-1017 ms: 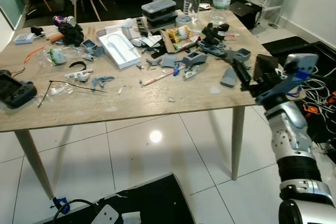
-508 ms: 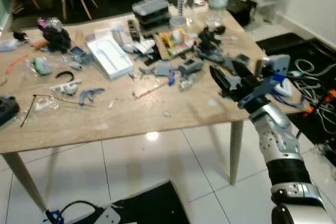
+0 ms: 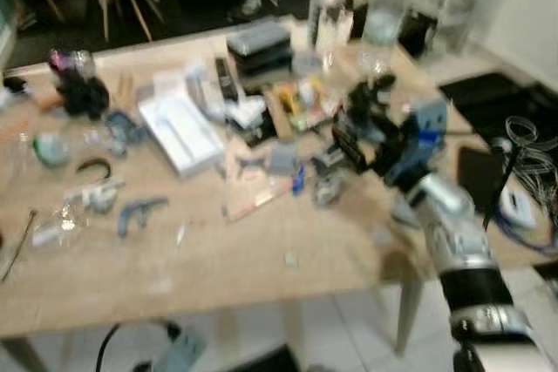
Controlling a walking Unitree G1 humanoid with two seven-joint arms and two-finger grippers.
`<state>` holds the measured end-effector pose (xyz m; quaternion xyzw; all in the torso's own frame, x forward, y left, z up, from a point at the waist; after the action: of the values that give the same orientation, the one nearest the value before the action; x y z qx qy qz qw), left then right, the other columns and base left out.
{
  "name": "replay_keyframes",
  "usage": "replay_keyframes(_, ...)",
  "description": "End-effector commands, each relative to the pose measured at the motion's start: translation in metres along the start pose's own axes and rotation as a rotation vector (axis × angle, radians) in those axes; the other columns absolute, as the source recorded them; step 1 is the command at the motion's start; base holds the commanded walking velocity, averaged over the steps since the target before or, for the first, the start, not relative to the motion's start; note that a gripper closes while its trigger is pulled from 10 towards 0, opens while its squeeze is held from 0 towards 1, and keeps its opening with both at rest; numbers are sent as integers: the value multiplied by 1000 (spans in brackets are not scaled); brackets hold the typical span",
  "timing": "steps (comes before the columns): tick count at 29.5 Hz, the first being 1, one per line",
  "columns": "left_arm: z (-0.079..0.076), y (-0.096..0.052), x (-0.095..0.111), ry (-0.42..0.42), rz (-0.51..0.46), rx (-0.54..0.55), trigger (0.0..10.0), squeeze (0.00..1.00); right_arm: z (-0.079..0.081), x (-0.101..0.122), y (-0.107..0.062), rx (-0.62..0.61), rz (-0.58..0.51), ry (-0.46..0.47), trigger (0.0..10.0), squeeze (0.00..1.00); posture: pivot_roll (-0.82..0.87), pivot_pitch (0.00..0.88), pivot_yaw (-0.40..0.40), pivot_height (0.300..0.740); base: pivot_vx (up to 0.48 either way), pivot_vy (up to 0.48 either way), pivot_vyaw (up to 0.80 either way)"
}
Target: Picking trash to rubbish bin
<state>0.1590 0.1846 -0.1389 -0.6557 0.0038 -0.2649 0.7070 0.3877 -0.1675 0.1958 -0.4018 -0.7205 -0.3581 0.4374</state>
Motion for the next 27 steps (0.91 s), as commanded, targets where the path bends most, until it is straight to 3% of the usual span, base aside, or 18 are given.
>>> replay_keyframes(1, -13, -1, -22, -12, 69, -43, 10000, 0, -5, -18, -7, -23, 95, -31, 10000, 0, -90, 60, 42, 740, 0, 0, 0)
replay_keyframes(3, -11, -1, -23, -14, 72, -40, 10000, 0, -14, -24, -11, -19, 177, -142, 10000, 0, -90, 67, 42, 740, 0, 0, 0)
replay_keyframes(5, -11, -1, -24, -15, 74, -41, 10000, 0, -15, -24, -12, -1, 198, -185, 10000, 0, -90, 67, 42, 740, 0, 0, 0)
replay_keyframes(9, -11, -2, -27, -16, 81, -46, 10000, 0, -15, -28, -19, 123, 290, -329, 10000, 0, -90, 67, 42, 740, 0, 0, 0)
replay_keyframes(14, -13, -2, -28, -20, 82, -50, 10000, 0, -23, -21, -31, 235, 362, -379, 10000, 0, -84, 72, 37, 740, 0, 0, 0)
replay_keyframes(16, -15, -2, -28, -22, 84, -52, 10000, 0, -29, -27, -51, 318, 497, -383, 10000, 0, -84, 72, 37, 740, 0, 0, 0)
replay_keyframes(18, -15, -2, -28, -22, 84, -52, 10000, 0, -31, -28, -54, 328, 519, -389, 10000, 0, -84, 72, 37, 740, 0, 0, 0)
replay_keyframes(19, -14, -2, -30, -24, 88, -54, 10000, 0, -42, -31, -63, 307, 582, -413, 10000, 0, -84, 72, 37, 740, 0, 0, 0)
replay_keyframes(21, -14, -2, -31, -24, 89, -54, 10000, 0, -46, -33, -67, 304, 608, -424, 10000, 0, -84, 72, 37, 740, 0, 0, 0)
replay_keyframes(22, -10, -3, -34, -24, 94, -50, 10000, 0, -54, -34, -68, 274, 613, -431, 10000, 0, -84, 72, 37, 740, 0, 0, 0)
replay_keyframes(24, -6, -3, -36, -23, 97, -48, 10000, 0, -53, -30, -62, 258, 564, -420, 10000, 0, -84, 72, 37, 740, 0, 0, 0)
replay_keyframes(26, -2, -4, -37, -21, 99, -46, 10000, 0, -45, -28, -56, 287, 516, -415, 10000, 0, -84, 72, 37, 740, 0, 0, 0)
replay_keyframes(27, 1, -4, -35, -19, 98, -43, 10000, 0, -23, -20, -48, 366, 422, -384, 10000, 0, -92, 75, 42, 740, 0, 0, 0)
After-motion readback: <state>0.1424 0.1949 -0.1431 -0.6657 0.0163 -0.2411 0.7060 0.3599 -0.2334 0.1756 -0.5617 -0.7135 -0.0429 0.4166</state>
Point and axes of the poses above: a point about 5 cm out from each wrist's last joint towards the gripper, its own y axis pointing out of the wrist towards the gripper, its own x axis along the axis of the wrist's last joint, z = x × y, the point moved 4 cm from there along y, pointing out of the wrist towards the gripper, and after that the axes turned 13 degrees about -y, right-handed, at the moved point
